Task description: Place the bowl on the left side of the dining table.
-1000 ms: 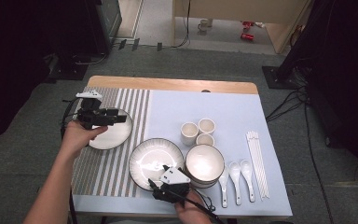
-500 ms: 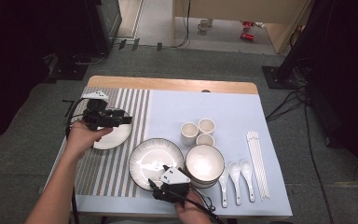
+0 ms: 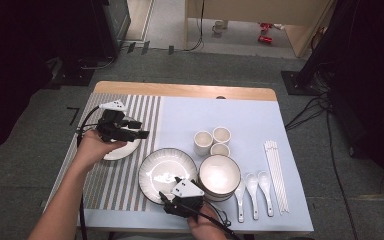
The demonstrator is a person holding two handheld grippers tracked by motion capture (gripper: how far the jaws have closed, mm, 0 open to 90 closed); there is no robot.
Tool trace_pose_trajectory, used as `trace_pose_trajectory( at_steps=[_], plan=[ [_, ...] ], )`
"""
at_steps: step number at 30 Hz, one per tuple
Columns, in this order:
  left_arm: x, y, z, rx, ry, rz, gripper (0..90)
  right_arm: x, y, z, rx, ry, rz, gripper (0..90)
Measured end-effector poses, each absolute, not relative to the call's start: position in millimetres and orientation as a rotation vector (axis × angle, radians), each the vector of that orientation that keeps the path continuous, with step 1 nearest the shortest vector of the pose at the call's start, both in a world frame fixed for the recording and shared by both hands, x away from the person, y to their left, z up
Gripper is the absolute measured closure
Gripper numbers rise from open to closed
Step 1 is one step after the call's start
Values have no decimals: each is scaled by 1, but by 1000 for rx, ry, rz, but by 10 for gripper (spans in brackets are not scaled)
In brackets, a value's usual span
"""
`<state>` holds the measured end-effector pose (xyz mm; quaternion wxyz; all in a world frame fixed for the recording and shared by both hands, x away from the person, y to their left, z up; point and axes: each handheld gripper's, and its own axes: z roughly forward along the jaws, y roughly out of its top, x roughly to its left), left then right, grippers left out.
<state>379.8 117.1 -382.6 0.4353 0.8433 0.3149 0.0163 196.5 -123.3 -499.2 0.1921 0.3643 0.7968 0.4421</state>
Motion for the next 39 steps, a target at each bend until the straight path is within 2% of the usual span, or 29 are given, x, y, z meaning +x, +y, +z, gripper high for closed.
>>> trace_pose_trajectory(
  at_steps=[22,39],
  plan=[
    [373,85,-375,2146,642,-6,348,197,-123,-499,1023,2237,1240,316],
    [372,66,-374,2173,580,-13,350,197,-124,-499,1020,2235,1239,317]
  ],
)
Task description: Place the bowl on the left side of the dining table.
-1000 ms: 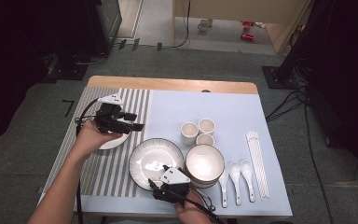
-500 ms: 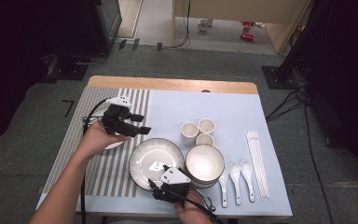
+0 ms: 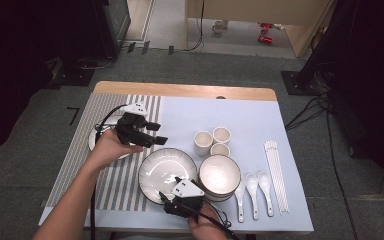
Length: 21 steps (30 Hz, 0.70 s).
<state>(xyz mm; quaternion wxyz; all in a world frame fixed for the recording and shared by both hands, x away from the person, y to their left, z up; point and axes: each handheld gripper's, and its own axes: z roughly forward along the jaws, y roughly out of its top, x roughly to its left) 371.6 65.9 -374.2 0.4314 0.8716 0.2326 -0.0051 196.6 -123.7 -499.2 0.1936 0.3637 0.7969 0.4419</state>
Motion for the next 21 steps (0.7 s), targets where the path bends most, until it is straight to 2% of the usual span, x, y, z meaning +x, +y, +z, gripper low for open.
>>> trace_pose_trajectory(
  at_steps=[14,21],
  plan=[
    [373,55,-374,2150,547,-30,381,197,-124,-499,1020,2235,1241,318],
    [371,50,-374,2142,518,-37,441,196,-124,-499,1020,2235,1242,318]
  ],
)
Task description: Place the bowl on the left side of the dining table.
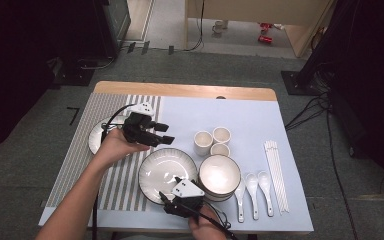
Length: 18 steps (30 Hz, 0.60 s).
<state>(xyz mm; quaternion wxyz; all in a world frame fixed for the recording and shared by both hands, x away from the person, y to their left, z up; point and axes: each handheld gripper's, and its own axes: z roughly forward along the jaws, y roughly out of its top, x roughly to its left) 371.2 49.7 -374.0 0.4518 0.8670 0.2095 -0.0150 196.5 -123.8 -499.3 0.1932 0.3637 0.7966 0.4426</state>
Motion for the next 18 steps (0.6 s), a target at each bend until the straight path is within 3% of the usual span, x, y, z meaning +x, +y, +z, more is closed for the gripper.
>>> trace_pose_trajectory(
  at_steps=[7,13,18],
  plan=[
    [370,44,-375,2157,501,-29,470,197,-124,-499,1020,2235,1242,318],
    [367,35,-375,2204,449,-7,404,196,-124,-499,1020,2235,1242,318],
    [366,28,-378,2224,450,-33,399,197,-124,-499,1020,2235,1241,318]
  ],
)
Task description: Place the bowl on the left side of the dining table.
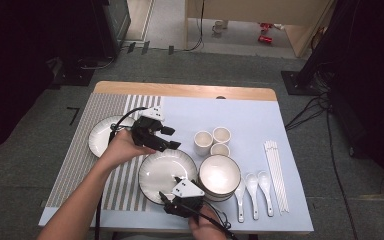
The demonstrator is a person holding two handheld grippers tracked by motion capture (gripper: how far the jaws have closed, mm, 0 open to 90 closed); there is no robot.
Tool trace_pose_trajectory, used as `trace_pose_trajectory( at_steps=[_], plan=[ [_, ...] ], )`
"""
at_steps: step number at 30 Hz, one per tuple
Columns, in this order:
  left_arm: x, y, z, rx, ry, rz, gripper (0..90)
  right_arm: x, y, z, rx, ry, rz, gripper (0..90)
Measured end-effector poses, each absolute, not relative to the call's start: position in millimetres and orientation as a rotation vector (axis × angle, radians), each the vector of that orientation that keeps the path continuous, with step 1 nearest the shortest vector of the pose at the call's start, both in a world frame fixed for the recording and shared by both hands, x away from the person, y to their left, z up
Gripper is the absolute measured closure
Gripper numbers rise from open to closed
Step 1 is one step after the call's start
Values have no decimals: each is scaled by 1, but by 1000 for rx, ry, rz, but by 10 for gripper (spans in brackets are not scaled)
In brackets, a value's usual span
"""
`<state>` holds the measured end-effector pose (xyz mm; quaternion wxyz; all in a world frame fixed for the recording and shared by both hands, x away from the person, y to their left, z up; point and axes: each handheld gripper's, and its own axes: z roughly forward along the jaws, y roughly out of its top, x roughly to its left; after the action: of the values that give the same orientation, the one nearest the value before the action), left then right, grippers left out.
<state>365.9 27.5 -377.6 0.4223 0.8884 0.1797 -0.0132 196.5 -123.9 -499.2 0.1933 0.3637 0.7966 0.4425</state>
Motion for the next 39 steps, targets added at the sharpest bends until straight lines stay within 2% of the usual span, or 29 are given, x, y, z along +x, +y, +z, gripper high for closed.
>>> trace_pose_trajectory(
  at_steps=[12,39],
  plan=[
    [365,19,-379,2180,454,-94,413,196,-124,-499,1019,2234,1240,319],
    [358,-9,-383,2198,399,-133,420,197,-124,-499,1016,2234,1239,318]
  ],
)
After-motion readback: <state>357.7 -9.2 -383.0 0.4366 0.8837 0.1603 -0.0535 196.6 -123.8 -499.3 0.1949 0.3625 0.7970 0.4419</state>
